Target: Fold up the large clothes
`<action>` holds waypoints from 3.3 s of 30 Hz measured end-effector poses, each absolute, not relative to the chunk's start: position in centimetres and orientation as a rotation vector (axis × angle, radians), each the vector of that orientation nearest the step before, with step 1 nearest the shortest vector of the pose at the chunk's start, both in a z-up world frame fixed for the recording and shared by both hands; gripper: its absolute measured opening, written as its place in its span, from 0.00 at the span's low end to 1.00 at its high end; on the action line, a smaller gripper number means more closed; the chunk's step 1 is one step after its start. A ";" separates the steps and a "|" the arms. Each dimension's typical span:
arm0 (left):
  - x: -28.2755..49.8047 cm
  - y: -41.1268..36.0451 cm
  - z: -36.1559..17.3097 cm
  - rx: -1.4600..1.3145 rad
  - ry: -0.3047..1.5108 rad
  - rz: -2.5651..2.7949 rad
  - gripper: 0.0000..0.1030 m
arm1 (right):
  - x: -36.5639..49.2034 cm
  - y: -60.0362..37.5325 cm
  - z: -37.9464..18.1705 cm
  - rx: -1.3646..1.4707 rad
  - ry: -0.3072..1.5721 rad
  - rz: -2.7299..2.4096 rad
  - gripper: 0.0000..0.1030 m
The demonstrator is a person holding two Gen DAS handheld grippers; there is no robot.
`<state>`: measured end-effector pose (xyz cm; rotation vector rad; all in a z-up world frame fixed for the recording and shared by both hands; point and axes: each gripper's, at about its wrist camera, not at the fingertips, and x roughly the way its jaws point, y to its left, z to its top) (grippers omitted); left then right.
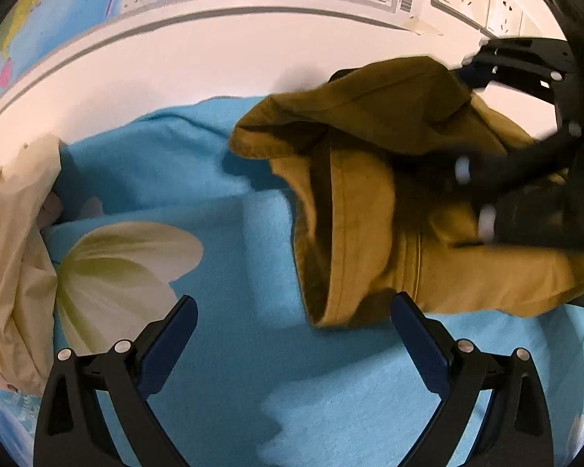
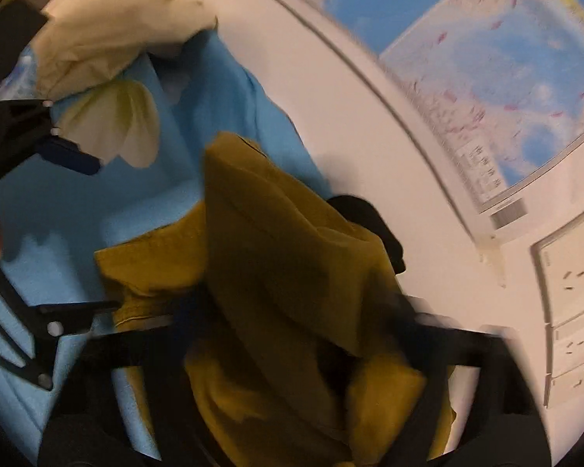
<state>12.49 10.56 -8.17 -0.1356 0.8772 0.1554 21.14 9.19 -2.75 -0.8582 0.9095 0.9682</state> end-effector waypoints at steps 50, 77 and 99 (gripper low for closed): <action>-14.9 9.6 28.1 0.079 -0.068 -0.112 0.02 | -0.2 -22.1 45.3 0.059 0.248 0.709 0.06; 8.3 31.2 -1.8 -0.077 0.890 0.295 0.02 | 22.4 -0.5 0.4 0.230 1.272 0.721 0.08; 3.9 33.4 1.6 -0.037 0.819 0.168 0.71 | 15.7 -4.4 4.0 -0.018 1.196 0.739 0.76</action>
